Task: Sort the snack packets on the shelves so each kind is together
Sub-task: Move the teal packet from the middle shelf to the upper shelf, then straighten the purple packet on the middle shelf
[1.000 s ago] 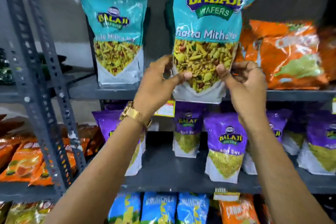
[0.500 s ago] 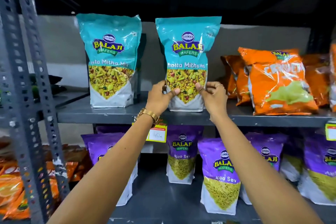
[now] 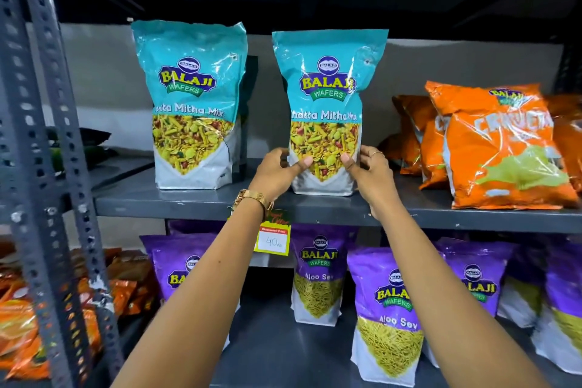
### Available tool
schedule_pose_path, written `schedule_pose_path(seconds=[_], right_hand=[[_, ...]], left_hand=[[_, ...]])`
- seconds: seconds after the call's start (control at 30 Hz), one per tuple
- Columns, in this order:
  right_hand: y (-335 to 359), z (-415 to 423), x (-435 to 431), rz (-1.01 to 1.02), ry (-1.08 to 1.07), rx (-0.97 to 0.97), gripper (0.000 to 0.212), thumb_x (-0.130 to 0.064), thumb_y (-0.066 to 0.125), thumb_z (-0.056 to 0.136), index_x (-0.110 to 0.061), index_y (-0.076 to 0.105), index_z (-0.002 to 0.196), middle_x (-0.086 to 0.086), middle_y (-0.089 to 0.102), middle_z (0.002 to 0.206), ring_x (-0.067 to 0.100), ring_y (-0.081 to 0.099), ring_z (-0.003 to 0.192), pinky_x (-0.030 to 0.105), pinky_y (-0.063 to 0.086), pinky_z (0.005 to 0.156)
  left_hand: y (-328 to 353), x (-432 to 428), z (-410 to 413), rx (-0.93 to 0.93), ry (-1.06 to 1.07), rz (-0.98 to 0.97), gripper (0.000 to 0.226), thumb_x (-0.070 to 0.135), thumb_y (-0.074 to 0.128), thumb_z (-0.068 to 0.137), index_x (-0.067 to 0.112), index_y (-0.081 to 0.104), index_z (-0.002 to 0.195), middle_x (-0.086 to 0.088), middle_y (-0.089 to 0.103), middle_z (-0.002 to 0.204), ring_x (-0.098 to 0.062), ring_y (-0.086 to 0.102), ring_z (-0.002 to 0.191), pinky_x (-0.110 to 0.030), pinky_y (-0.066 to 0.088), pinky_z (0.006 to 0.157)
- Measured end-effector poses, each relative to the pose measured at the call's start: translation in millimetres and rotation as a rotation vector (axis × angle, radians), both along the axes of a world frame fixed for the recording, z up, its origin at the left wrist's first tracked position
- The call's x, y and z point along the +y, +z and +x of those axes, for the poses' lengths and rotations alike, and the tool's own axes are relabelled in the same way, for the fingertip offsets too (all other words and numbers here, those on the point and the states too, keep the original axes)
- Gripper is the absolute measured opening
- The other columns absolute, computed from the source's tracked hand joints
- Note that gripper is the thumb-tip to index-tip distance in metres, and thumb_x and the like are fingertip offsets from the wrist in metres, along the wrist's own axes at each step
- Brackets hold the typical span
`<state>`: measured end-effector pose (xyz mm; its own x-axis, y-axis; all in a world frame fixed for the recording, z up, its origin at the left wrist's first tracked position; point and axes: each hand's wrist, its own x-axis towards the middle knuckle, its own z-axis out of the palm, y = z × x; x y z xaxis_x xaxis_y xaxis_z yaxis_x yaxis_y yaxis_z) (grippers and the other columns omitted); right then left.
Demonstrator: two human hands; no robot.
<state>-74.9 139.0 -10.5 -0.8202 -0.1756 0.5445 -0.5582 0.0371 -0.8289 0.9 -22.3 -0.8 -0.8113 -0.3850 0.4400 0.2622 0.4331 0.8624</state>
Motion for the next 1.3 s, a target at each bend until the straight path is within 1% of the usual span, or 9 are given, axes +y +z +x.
schedule_pose_path(seconds=[0.17, 0.27, 0.37, 0.63, 0.73, 0.87, 1.0, 1.17, 1.3], right_hand=[[-1.7, -2.3, -3.2, 0.033, -0.023, -0.014, 0.039, -0.033, 0.062, 0.088, -0.011, 0.052, 0.118, 0.015, 0.063, 0.127, 0.028, 0.061, 0.114, 0.033, 0.054, 0.084], [-4.4, -2.6, -3.7, 0.033, -0.047, -0.005, 0.043, -0.035, 0.062, 0.087, -0.011, 0.051, 0.121, 0.013, 0.064, 0.127, 0.027, 0.061, 0.114, 0.046, 0.051, 0.097], [-5.7, -1.9, -5.6, 0.051, -0.065, 0.0, 0.046, -0.041, 0.06, 0.087, -0.013, 0.051, 0.122, 0.013, 0.065, 0.125, 0.03, 0.062, 0.112, 0.053, 0.049, 0.098], [-4.3, 2.6, -7.7, 0.102, -0.126, 0.027, 0.048, -0.044, 0.057, 0.088, -0.015, 0.049, 0.126, 0.013, 0.062, 0.129, 0.033, 0.059, 0.117, 0.055, 0.048, 0.097], [-4.7, 10.5, -5.2, 0.094, -0.192, 0.075, 0.057, -0.043, 0.057, 0.088, -0.011, 0.046, 0.134, 0.015, 0.051, 0.141, 0.033, 0.05, 0.128, 0.05, 0.044, 0.103], [-16.5, 34.5, 2.8, -0.102, -0.157, 0.205, 0.052, -0.042, 0.057, 0.089, -0.012, 0.05, 0.13, 0.009, 0.054, 0.135, 0.021, 0.05, 0.127, 0.047, 0.042, 0.109], [-53.9, 77.3, 9.3, -0.309, -0.097, 0.269, 0.029, -0.029, 0.055, 0.093, -0.014, 0.057, 0.118, 0.006, 0.062, 0.12, 0.01, 0.059, 0.115, 0.036, 0.048, 0.103], [-127.7, 108.3, 31.5, -0.39, -0.176, 0.266, 0.016, -0.026, 0.053, 0.093, -0.033, 0.057, 0.107, 0.0, 0.064, 0.111, 0.018, 0.062, 0.108, 0.033, 0.049, 0.096], [-228.2, 80.2, 66.5, -0.446, -0.381, 0.037, 0.02, -0.038, 0.056, 0.089, -0.039, 0.058, 0.108, 0.008, 0.063, 0.116, 0.033, 0.06, 0.109, 0.057, 0.047, 0.095]], left_hand=[[-0.5, 0.6, -3.1, -0.015, 0.018, -0.007, 0.048, 0.039, 0.068, 0.083, 0.007, 0.057, 0.117, -0.016, 0.065, 0.121, -0.031, 0.061, 0.113, -0.046, 0.048, 0.103], [-2.1, 0.8, -3.7, -0.009, 0.023, -0.006, 0.047, 0.038, 0.067, 0.084, 0.006, 0.057, 0.117, -0.016, 0.066, 0.122, -0.031, 0.061, 0.113, -0.047, 0.048, 0.103], [-1.4, 2.4, -2.5, -0.005, 0.028, -0.011, 0.042, 0.036, 0.066, 0.086, 0.006, 0.058, 0.115, -0.016, 0.066, 0.121, -0.03, 0.061, 0.113, -0.043, 0.049, 0.101], [-2.0, 8.5, -1.0, 0.008, 0.058, -0.025, 0.042, 0.036, 0.063, 0.088, 0.006, 0.056, 0.117, -0.013, 0.065, 0.12, -0.03, 0.06, 0.111, -0.039, 0.048, 0.097], [-6.5, 7.1, 1.9, 0.083, 0.108, -0.041, 0.06, 0.042, 0.067, 0.083, 0.011, 0.048, 0.131, -0.016, 0.055, 0.138, -0.032, 0.052, 0.126, -0.049, 0.044, 0.108], [-15.1, 21.8, 28.3, 0.353, 0.155, -0.079, 0.061, 0.031, 0.067, 0.086, 0.014, 0.043, 0.14, -0.006, 0.046, 0.149, -0.012, 0.04, 0.136, -0.045, 0.036, 0.116], [-41.0, 48.0, 60.8, 0.53, 0.186, -0.24, 0.048, 0.024, 0.065, 0.089, 0.014, 0.052, 0.134, 0.01, 0.049, 0.138, -0.01, 0.042, 0.136, -0.041, 0.038, 0.114], [-110.2, 81.7, 87.4, 0.62, 0.207, -0.414, 0.032, 0.008, 0.065, 0.088, 0.006, 0.059, 0.12, -0.011, 0.062, 0.126, -0.023, 0.054, 0.122, -0.031, 0.04, 0.108], [-199.5, 87.5, 74.8, 0.369, 0.089, -0.24, 0.03, 0.012, 0.064, 0.089, 0.019, 0.058, 0.117, 0.001, 0.062, 0.118, -0.014, 0.058, 0.112, -0.035, 0.047, 0.098]])
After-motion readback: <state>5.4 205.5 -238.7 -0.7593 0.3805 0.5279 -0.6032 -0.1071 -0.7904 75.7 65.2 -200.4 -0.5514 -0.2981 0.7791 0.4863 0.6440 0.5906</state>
